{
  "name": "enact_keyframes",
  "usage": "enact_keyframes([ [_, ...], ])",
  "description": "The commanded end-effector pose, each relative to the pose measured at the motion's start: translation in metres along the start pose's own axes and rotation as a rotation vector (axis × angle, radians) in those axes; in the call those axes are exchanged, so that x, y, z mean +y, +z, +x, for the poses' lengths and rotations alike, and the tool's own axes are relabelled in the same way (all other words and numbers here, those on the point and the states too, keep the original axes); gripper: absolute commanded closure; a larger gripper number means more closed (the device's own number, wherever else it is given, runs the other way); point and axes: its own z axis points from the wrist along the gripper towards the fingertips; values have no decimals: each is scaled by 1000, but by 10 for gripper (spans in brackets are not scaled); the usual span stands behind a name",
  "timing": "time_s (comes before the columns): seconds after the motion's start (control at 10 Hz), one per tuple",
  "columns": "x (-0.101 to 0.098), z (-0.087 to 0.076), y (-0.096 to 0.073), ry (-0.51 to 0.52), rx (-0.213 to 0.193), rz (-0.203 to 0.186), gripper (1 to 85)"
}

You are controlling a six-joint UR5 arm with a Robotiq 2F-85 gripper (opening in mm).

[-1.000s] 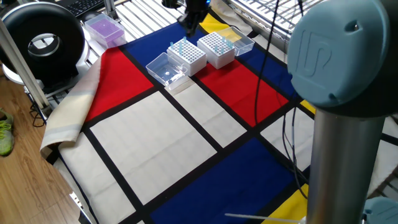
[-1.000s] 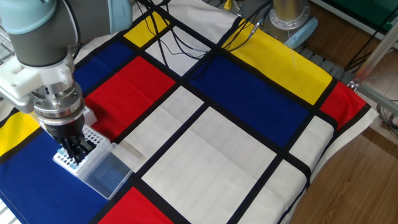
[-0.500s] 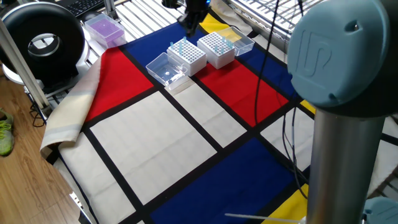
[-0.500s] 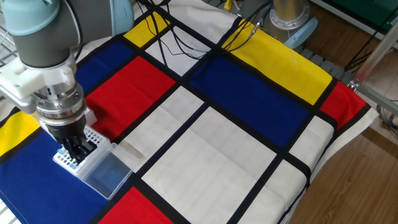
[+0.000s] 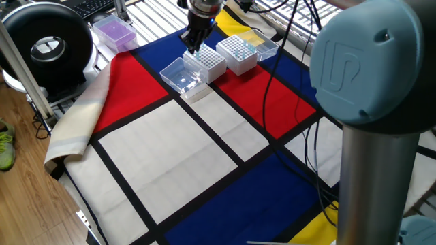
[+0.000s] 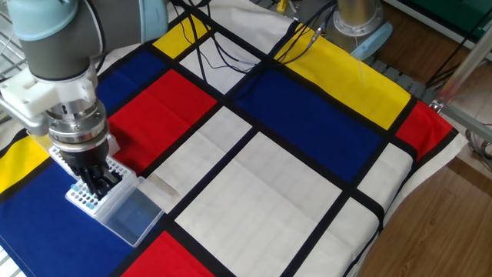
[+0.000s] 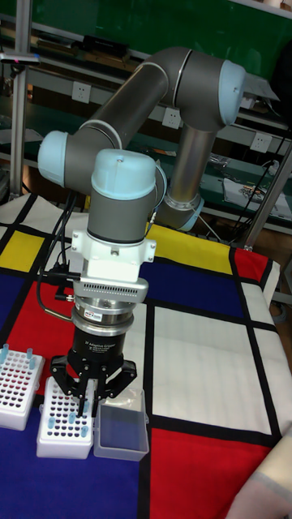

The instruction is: Transfer all medium pipette tips from one holder to another

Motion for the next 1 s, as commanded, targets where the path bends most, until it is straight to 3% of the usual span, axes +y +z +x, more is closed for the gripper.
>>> enact_keyframes([
  [0.0,-3,4,0,11,-9,-11,620],
  [0.9,1,7,-1,49,-8,-8,647],
])
